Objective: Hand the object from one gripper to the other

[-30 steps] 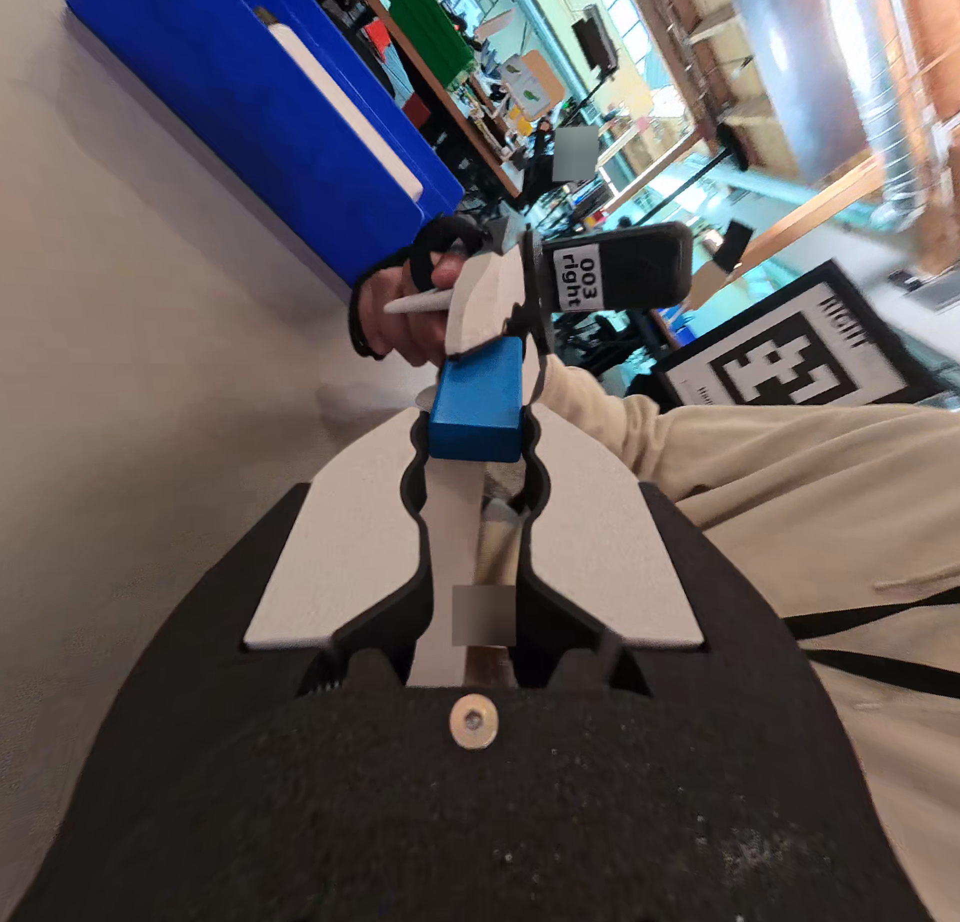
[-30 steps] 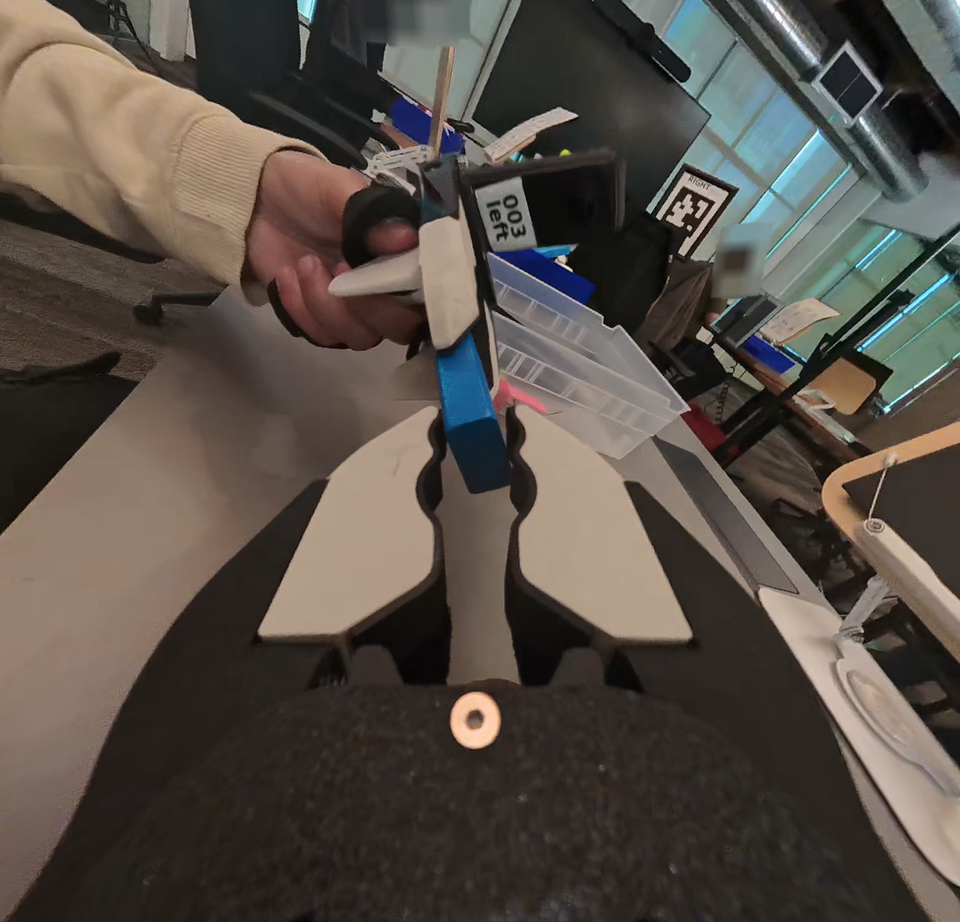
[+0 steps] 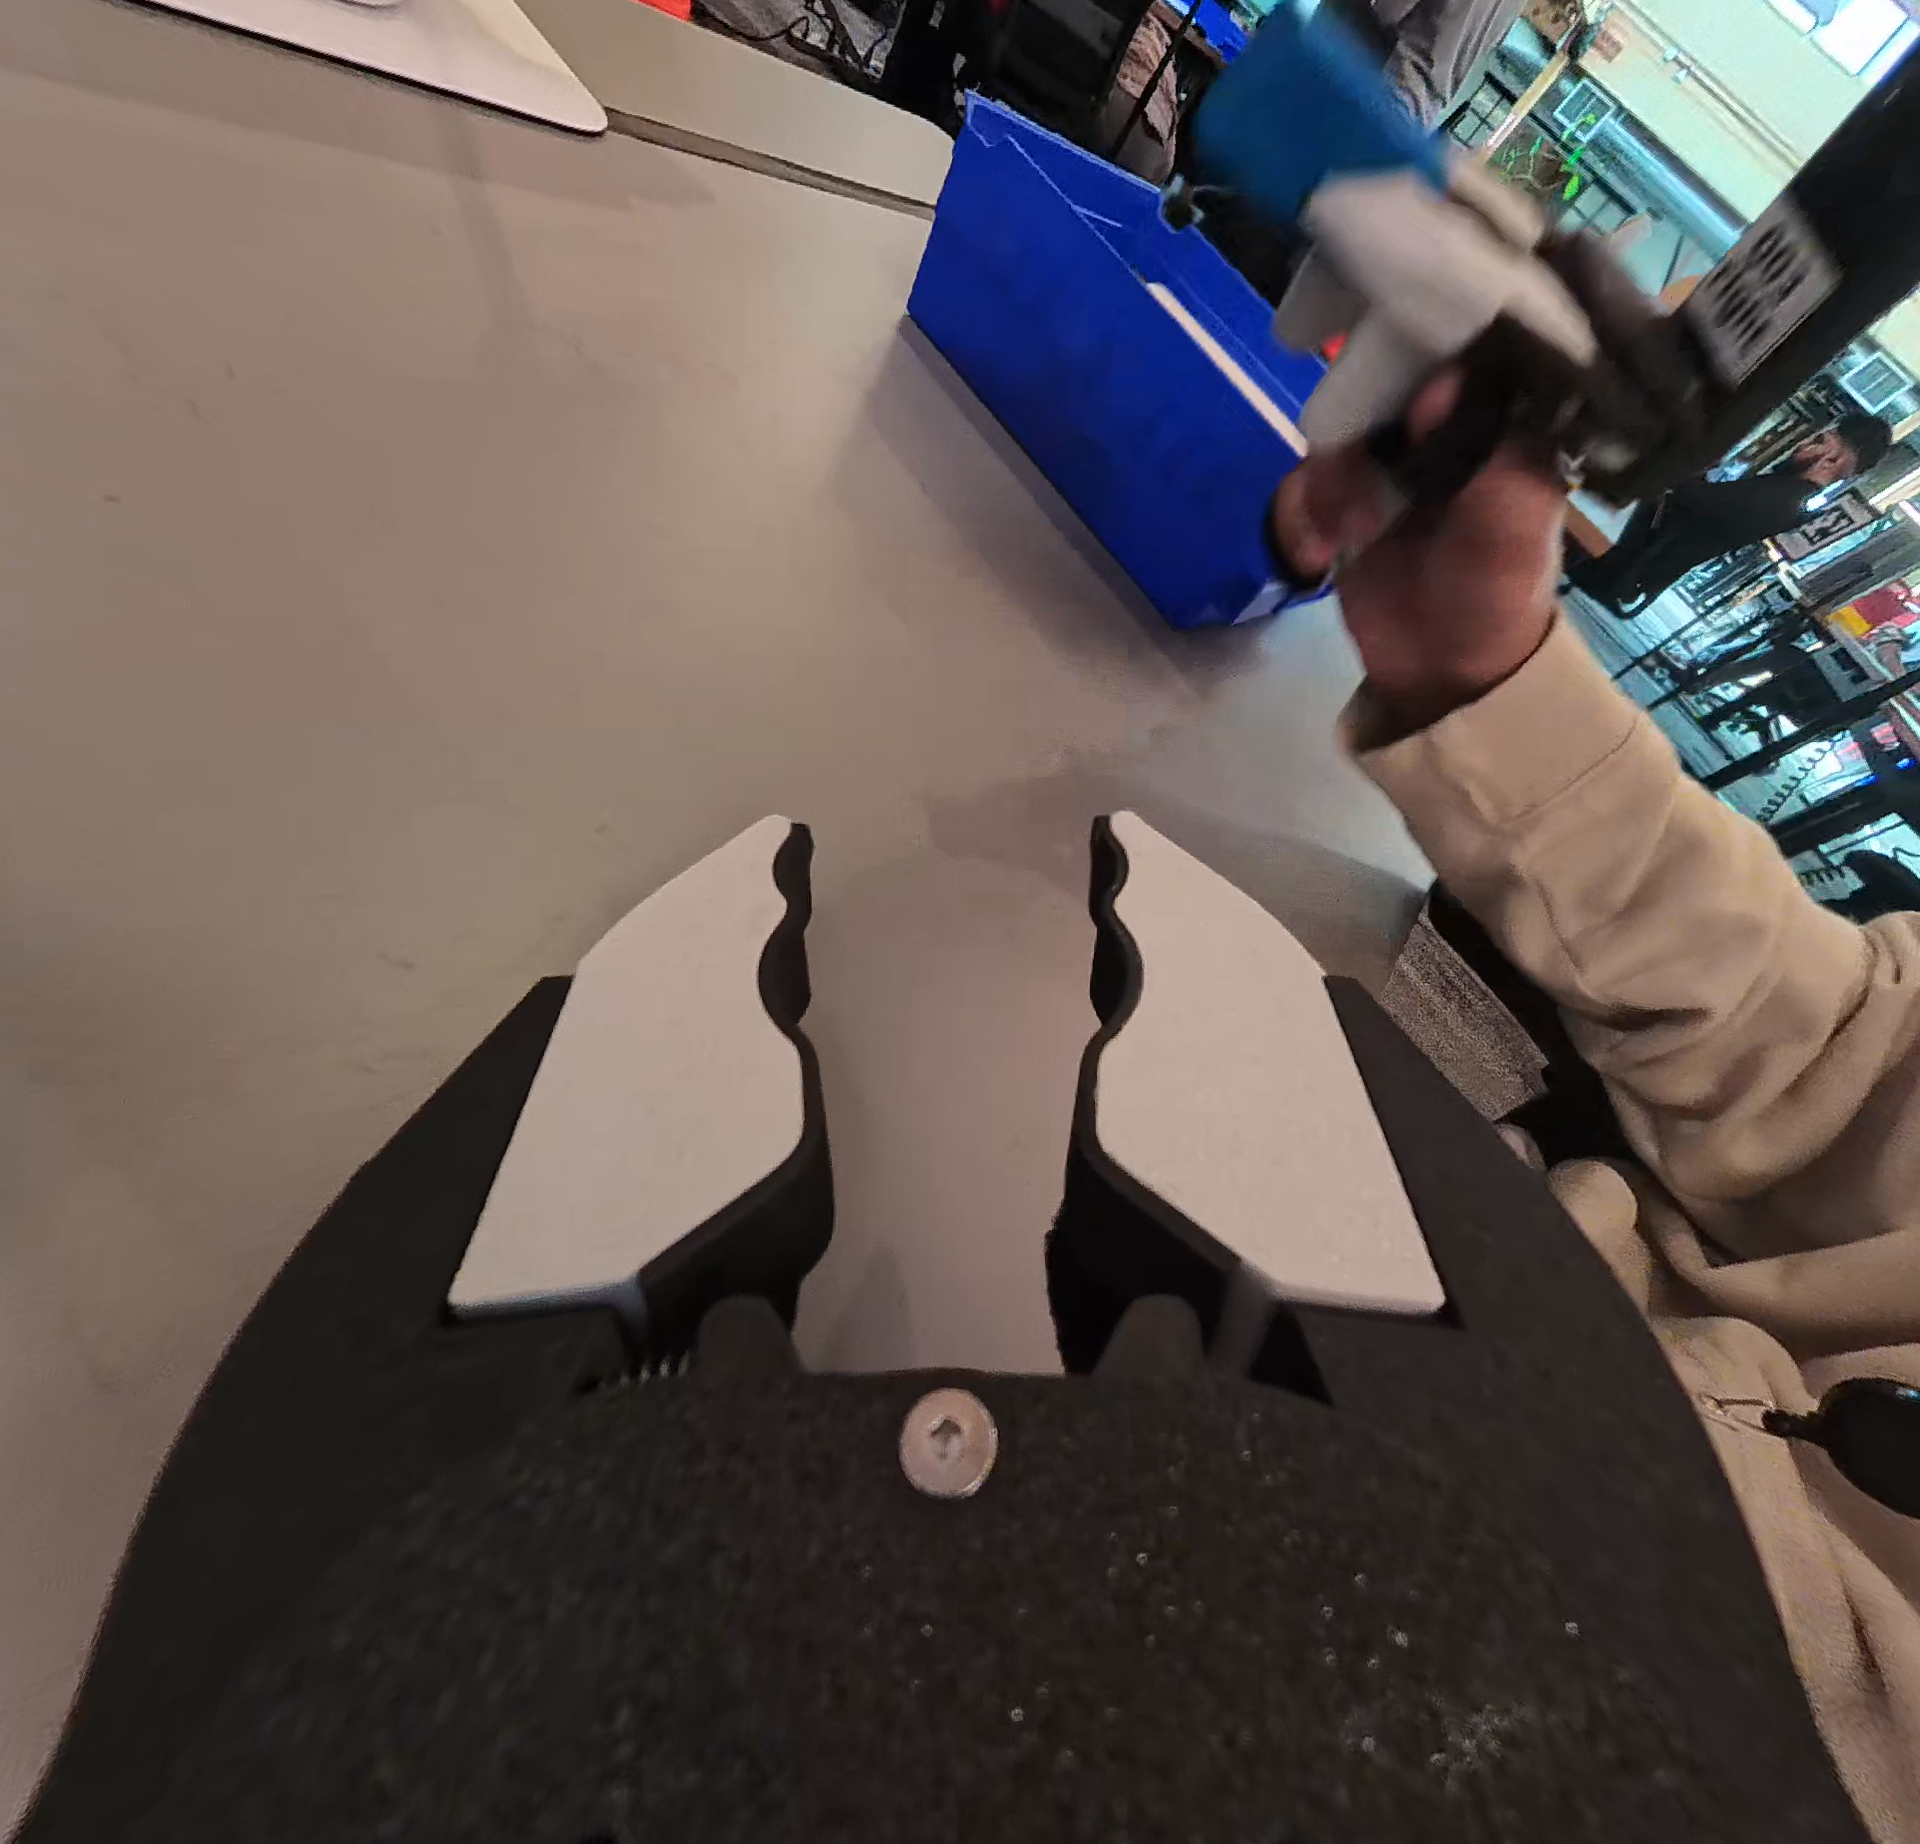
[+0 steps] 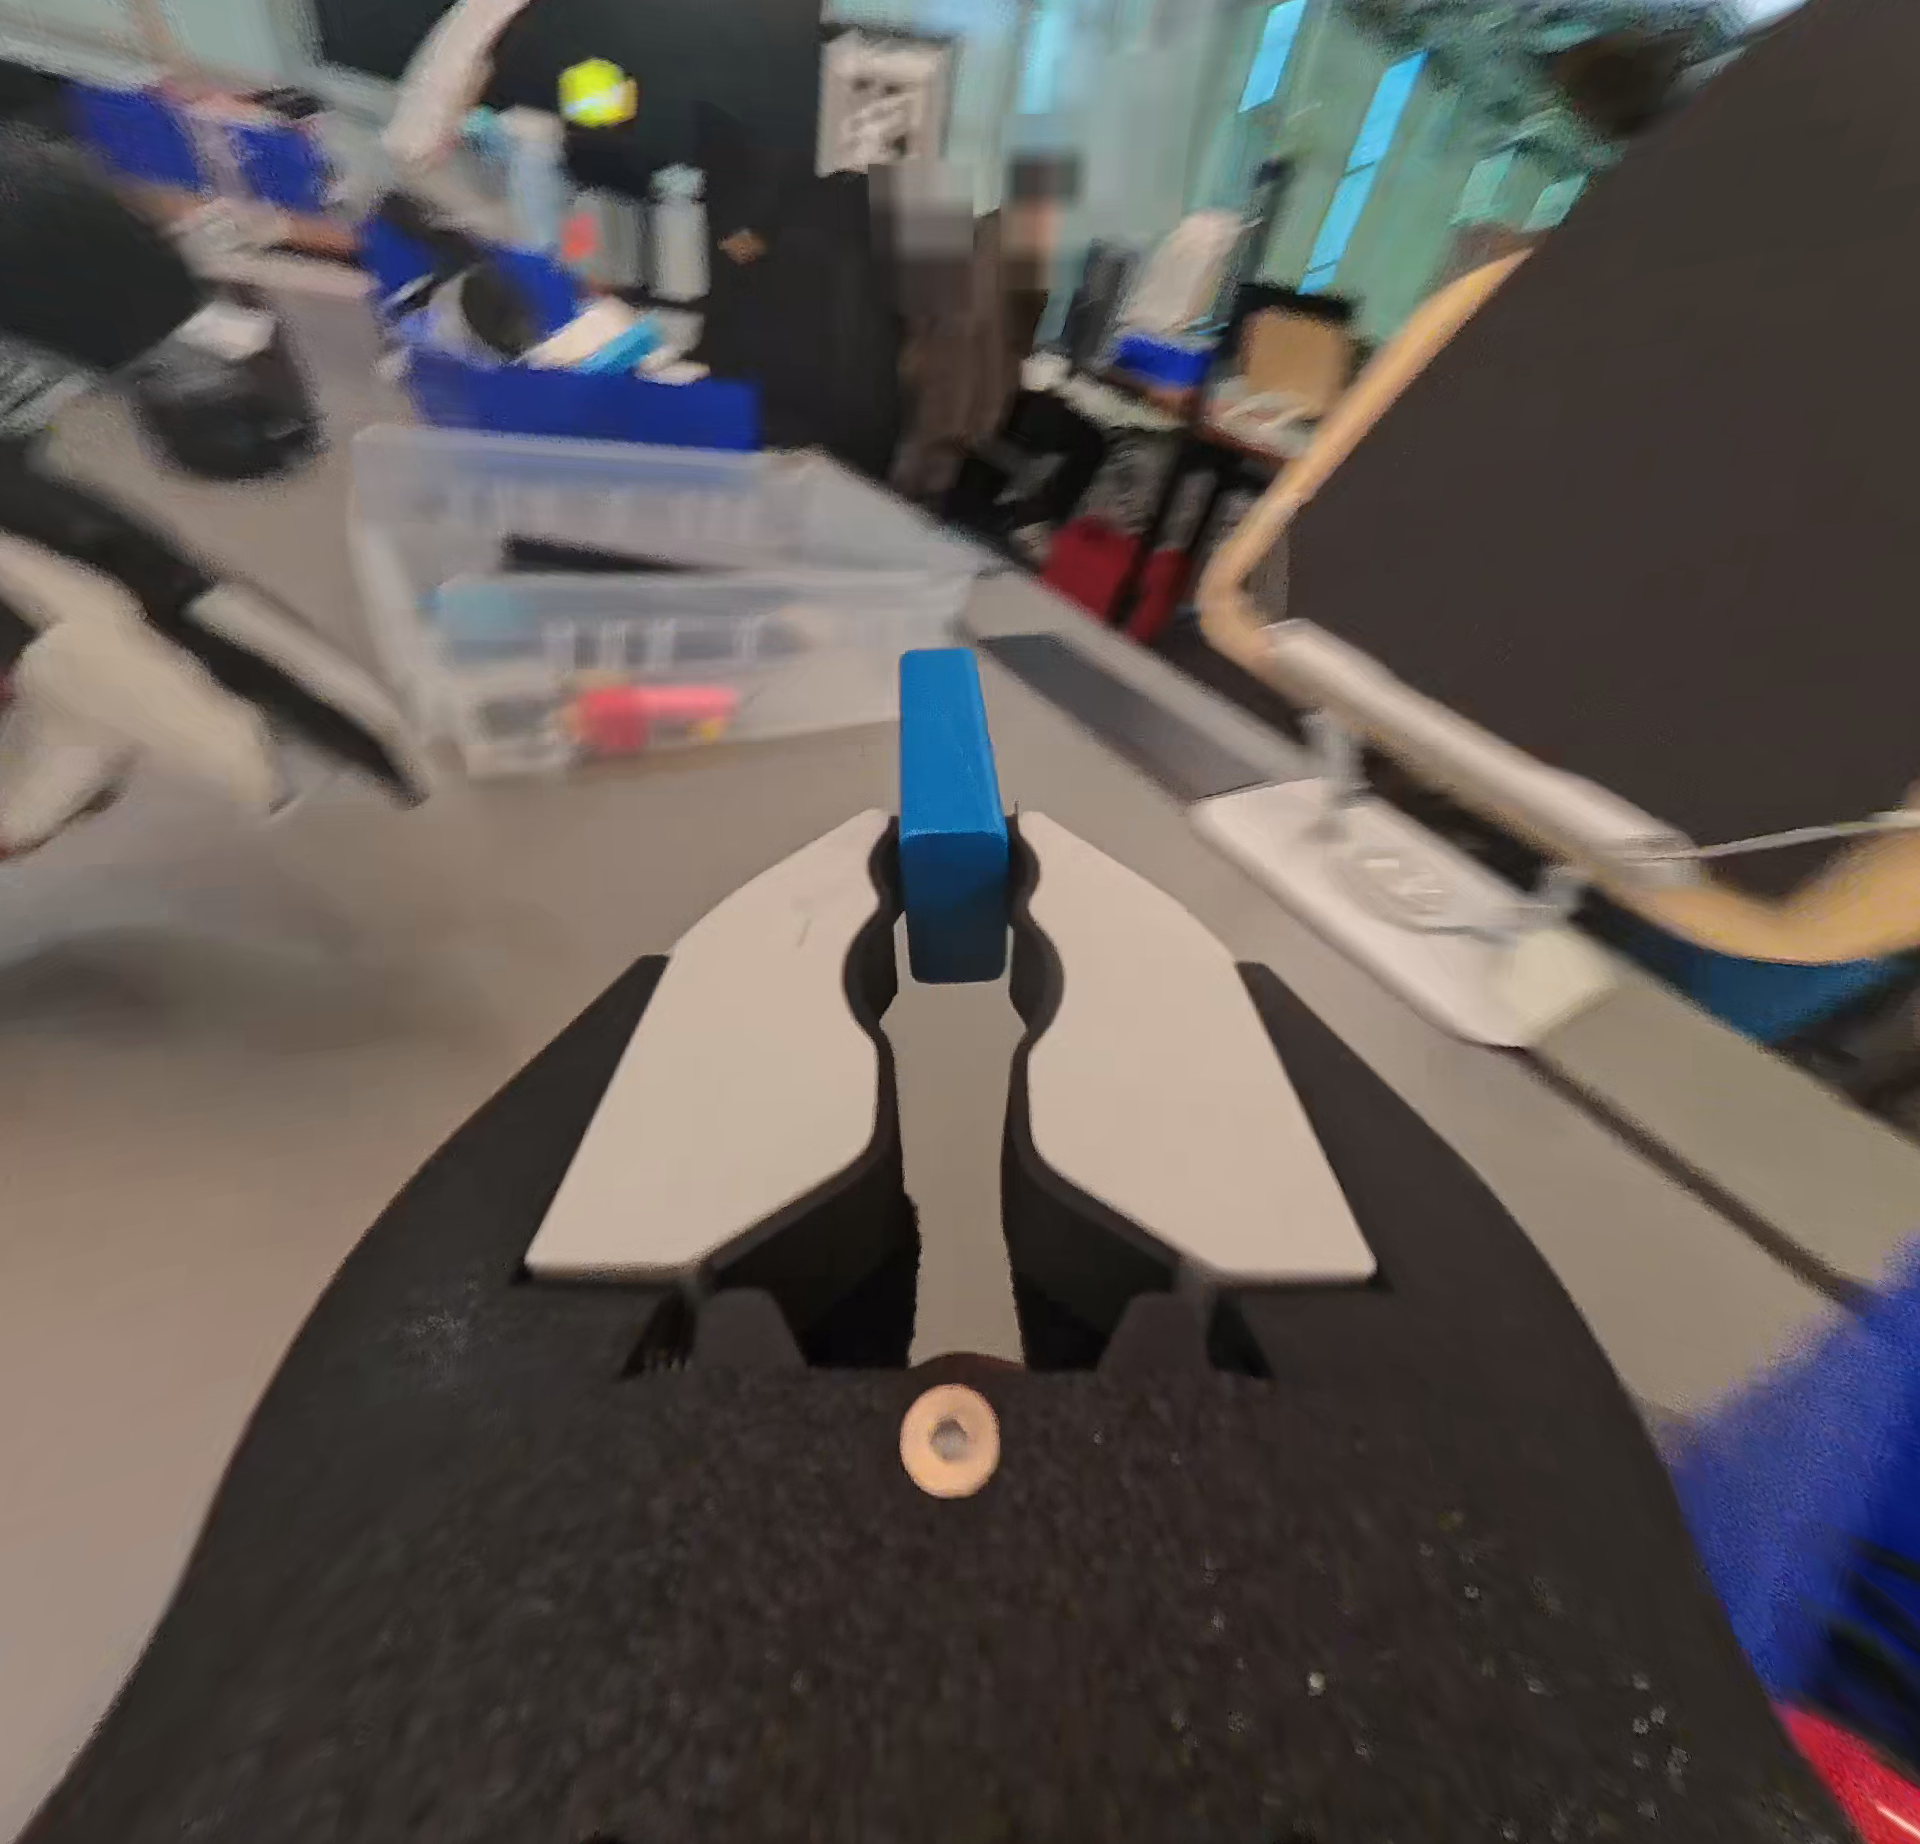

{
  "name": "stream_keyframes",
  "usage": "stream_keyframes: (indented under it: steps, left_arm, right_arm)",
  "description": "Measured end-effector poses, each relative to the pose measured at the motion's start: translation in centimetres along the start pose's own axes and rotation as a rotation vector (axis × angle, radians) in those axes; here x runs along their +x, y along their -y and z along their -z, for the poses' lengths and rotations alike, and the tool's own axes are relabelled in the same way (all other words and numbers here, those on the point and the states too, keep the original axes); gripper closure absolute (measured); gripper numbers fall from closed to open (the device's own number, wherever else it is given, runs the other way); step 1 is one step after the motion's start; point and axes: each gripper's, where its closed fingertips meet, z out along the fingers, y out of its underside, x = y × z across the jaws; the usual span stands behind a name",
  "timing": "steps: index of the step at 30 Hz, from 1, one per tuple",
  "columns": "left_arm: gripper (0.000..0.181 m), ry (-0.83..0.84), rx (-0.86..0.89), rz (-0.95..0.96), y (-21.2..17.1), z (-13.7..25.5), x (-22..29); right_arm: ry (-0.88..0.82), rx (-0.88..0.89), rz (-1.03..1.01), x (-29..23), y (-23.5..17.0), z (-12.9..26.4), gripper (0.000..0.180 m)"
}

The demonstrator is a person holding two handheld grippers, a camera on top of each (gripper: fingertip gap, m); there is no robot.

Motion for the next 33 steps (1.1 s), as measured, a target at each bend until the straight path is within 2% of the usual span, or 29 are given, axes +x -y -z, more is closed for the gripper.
stream_keyframes:
  steps: [3, 5, 7, 9, 12, 16, 19, 24, 26, 28, 30, 33]
  left_arm:
    - [0.130, -0.017, -0.028, -0.003, -0.5, -0.3, 0.4]
    - [0.132, -0.022, -0.047, -0.001, -0.9, -0.5, 0.5]
    - [0.132, -0.041, -0.041, -0.002, -0.8, -0.5, 0.8]
    - [0.132, -0.037, -0.046, -0.006, -0.8, -0.6, 0.8]
    - [0.132, -0.033, -0.056, -0.009, -0.9, -0.8, 0.8]
    - [0.132, -0.035, -0.075, -0.008, -1.2, -1.0, 0.8]
    - [0.132, -0.037, -0.075, -0.015, -1.2, -1.0, 0.8]
    - [0.131, -0.029, -0.100, -0.023, -1.7, -1.1, 0.7]
    - [0.131, -0.025, -0.101, -0.029, -1.7, -1.1, 0.8]
    - [0.132, -0.016, -0.111, -0.041, -1.8, -1.0, 0.8]
    - [0.132, 0.007, -0.134, -0.075, -2.2, -1.1, 0.8]
    - [0.132, 0.051, -0.155, -0.139, -2.5, -1.3, 0.6]
  right_arm:
    - [-0.292, -0.045, -0.022, 9.4, 2.6, 4.6, 0.162]
    - [-0.491, -0.221, -0.071, 15.9, 0.6, 8.6, 0.163]
    - [-0.623, -0.378, -0.136, 20.3, -3.3, 12.2, 0.163]
    - [-0.641, -0.538, -0.243, 21.5, -8.1, 13.9, 0.162]
    - [-0.628, -0.780, -0.299, 21.0, -14.0, 14.6, 0.162]
    - [-0.576, -0.981, -0.369, 19.6, -18.4, 14.1, 0.162]
    - [-0.573, -1.047, -0.422, 19.3, -19.9, 14.4, 0.162]
    - [-0.522, -1.008, -0.506, 19.1, -19.6, 14.4, 0.161]
    - [-0.541, -0.981, -0.484, 19.5, -17.9, 15.2, 0.147]
    - [-0.585, -0.929, -0.395, 20.2, -14.1, 16.5, 0.146]
    - [-0.613, -0.821, -0.303, 20.1, -9.1, 17.1, 0.157]
    - [-0.520, -0.542, -0.251, 16.8, -2.6, 14.9, 0.156]
